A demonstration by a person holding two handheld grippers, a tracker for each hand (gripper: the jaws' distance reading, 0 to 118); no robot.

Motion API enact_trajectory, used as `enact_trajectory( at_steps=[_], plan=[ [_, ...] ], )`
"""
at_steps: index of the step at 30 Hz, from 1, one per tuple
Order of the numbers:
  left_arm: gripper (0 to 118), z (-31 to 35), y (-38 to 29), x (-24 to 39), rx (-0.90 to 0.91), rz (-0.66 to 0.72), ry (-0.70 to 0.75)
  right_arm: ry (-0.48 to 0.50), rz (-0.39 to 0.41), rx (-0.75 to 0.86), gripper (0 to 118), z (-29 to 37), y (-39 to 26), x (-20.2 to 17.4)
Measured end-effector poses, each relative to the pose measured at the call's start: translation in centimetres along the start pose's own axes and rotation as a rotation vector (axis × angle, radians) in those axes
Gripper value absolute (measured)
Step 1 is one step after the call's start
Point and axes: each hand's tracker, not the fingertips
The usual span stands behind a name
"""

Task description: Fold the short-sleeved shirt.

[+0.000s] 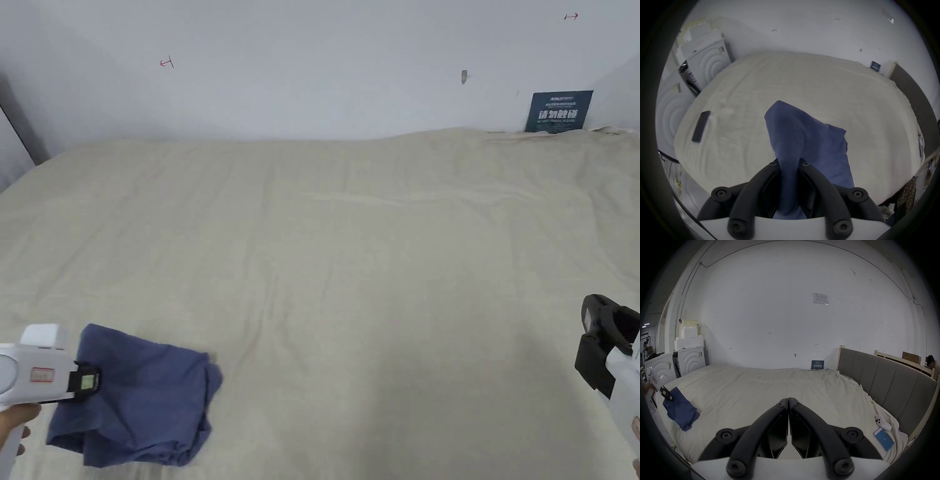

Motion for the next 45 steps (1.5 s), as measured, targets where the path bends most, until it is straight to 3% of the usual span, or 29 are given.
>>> enact_trajectory(
  at_steps=[12,15,16,18,20,22,37,45],
  plan=[
    [17,-4.0,-0.5,-2.1,-0.09,0.11,0.106,0.017,0.006,-0.038,0,-1.4,-0.3,-1.7],
    [48,-4.8,-0.6,-2.3,-0.087,0.12,0.136,0.026,0.004,-0.044,0,-1.4,-0.1,-1.8],
    [69,-4.7,-0.6,-2.4,-0.086,0.122,0.154,0.029,0.006,-0.045,0,-1.4,0.0,-1.9],
    [94,-4.1,-0.3,-2.5,-0.081,0.135,0.199,0.031,0.01,-0.044,0,-1.3,0.1,-1.9],
    [99,-3.3,0.0,-2.7,-0.054,0.155,0.211,0.032,0.01,-0.043,0,-1.1,0.4,-1.9],
    [114,-0.8,-0.2,-1.5,0.017,0.176,0.196,0.033,0.012,-0.041,0,-0.8,0.6,-1.9],
    [116,16.7,0.5,9.1,0.72,0.085,0.162,0.005,0.03,0.039,0,1.2,4.2,-0.1],
    [118,20.6,-0.7,14.2,0.903,0.095,0.065,0.011,0.033,0.097,0,2.7,5.5,0.9]
  ],
)
